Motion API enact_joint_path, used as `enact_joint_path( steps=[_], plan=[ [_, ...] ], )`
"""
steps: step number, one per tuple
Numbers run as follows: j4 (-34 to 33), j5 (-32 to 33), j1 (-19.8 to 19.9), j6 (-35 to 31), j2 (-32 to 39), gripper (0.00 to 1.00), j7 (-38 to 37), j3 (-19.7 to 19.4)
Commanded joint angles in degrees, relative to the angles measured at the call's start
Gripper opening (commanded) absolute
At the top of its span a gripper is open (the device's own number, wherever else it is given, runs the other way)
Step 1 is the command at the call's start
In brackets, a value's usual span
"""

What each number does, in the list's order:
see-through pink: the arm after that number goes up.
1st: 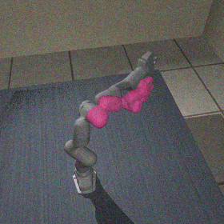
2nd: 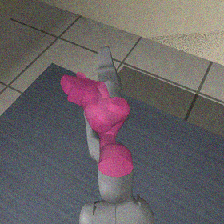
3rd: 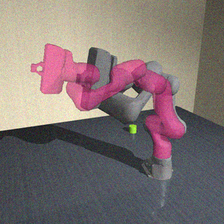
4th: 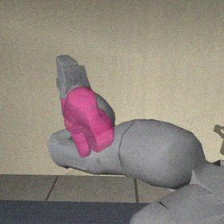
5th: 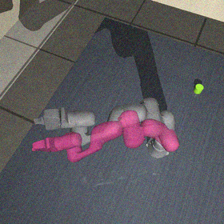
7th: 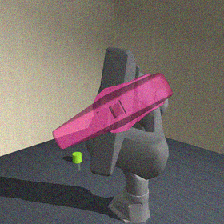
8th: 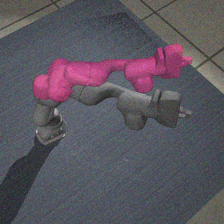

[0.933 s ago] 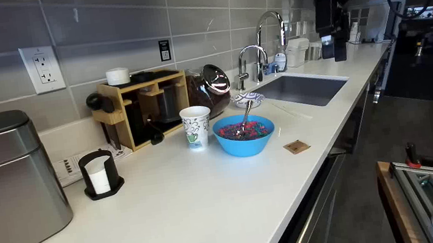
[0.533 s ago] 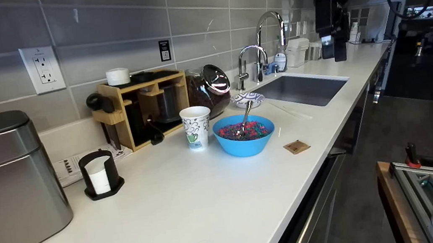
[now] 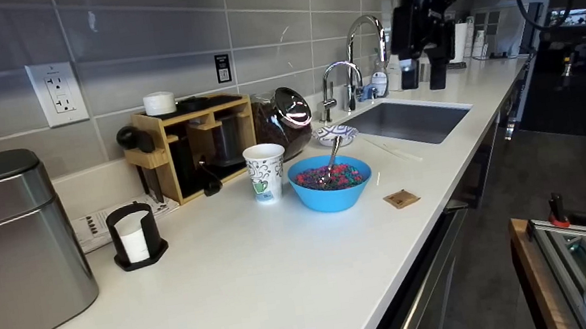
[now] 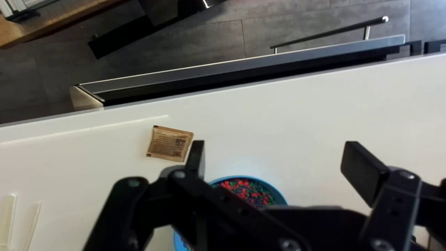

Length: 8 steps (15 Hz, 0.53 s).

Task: Put the black object on the wooden rack

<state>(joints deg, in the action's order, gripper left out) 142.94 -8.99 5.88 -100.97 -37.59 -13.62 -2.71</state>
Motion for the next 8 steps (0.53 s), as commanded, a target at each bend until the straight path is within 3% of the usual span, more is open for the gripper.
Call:
enact_joint_path(
  steps=[1, 3, 8],
  plan=[
    [-1.6, -4.3, -1.2, -7.8, 6.5, 1.00, -13.7, 8.8],
    [-2.6, -5.1, -0.2, -14.7, 10.9, 1.00, -23.2, 14.6],
    [-9.6, -1.3, -1.5, -29.5, 24.0, 1.00, -44.9, 19.4]
  ],
)
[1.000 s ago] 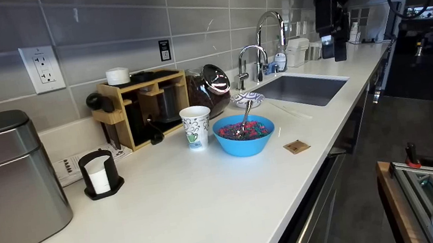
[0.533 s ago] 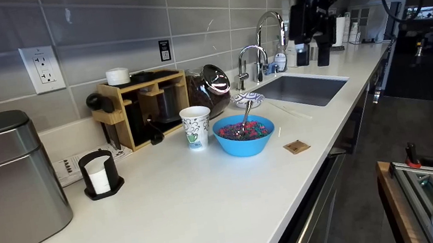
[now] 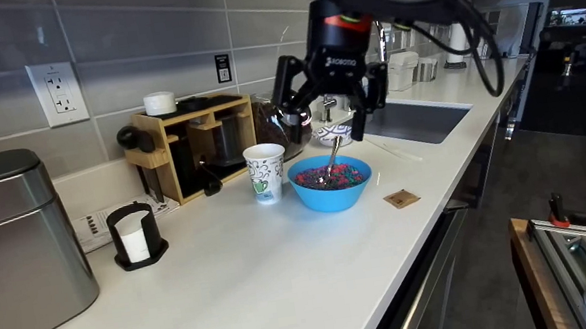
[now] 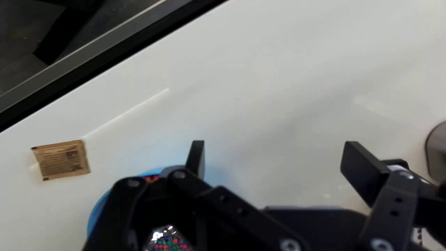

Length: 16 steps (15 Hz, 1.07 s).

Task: Put the black object on the wooden rack

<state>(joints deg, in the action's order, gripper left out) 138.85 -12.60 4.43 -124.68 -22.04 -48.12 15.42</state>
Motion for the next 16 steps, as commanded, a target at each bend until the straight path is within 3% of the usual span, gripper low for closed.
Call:
enact_joint_path(
  steps=[1, 4, 8, 11, 14, 15, 16],
  plan=[
    [-6.6, 4.0, -0.3, -8.2, 10.5, 1.00, -13.8, 1.6],
    [-12.4, 14.0, -0.9, -13.1, 18.8, 1.00, -25.7, 2.1],
    [-21.3, 25.6, -5.4, -12.3, 28.5, 1.00, -35.6, -1.1],
    [-28.4, 29.7, -9.5, -11.7, 34.9, 1.00, -36.7, -4.6],
    [-35.2, 28.3, -12.5, -12.3, 41.1, 1.00, -32.5, -7.4],
    [-29.6, 26.5, -12.7, -12.9, 36.1, 1.00, -32.6, -8.1],
    [-31.5, 26.5, -13.4, -12.9, 37.9, 1.00, -32.2, -8.7]
  ],
)
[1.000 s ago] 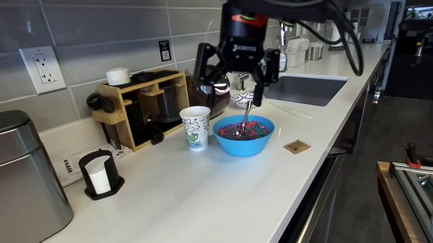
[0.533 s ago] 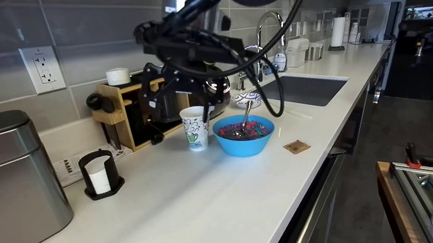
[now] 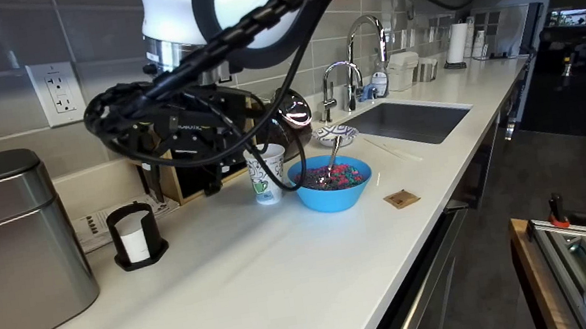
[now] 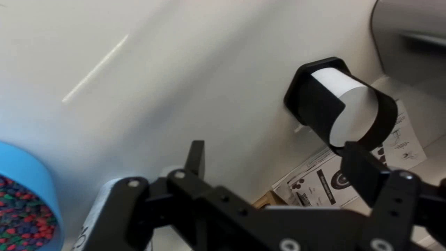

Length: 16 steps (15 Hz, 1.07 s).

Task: Put the black object on the wooden rack

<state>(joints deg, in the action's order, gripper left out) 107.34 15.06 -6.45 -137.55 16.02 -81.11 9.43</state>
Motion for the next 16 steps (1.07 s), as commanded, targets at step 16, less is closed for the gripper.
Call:
enact_joint_path(
  steps=[16],
  plan=[
    [-8.9, 1.2, -9.6, -8.8, 12.0, 0.99, -1.3, -10.4]
  ],
)
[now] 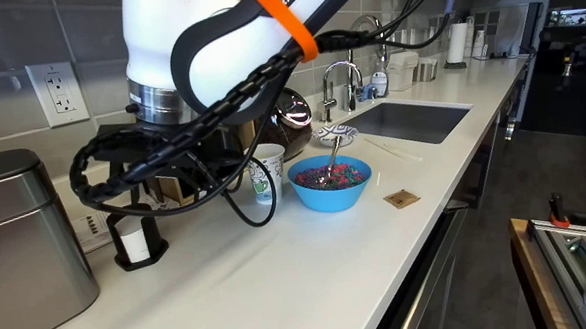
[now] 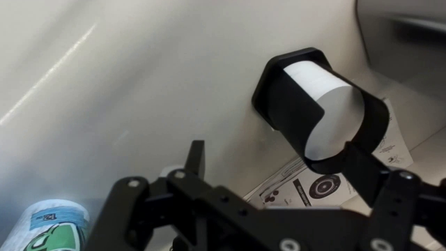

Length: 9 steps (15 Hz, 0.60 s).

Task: Put the black object on the wooden rack

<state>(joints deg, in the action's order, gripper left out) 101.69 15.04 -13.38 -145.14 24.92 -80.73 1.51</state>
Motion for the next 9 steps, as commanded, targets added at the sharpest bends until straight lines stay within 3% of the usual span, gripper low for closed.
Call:
enact_joint_path(
  steps=[1, 5, 7, 9],
  plan=[
    [-3.8, 1.2, -3.3, -1.2, 3.7, 0.91, -1.8, -3.1],
    [-6.4, 1.1, -5.2, -0.8, 5.2, 0.60, -2.1, -4.8],
    [-7.2, 1.0, -5.8, -0.6, 5.6, 0.35, -2.4, -5.5],
    [-7.8, 1.0, -6.2, -0.6, 6.0, 0.30, -2.6, -6.0]
  ],
)
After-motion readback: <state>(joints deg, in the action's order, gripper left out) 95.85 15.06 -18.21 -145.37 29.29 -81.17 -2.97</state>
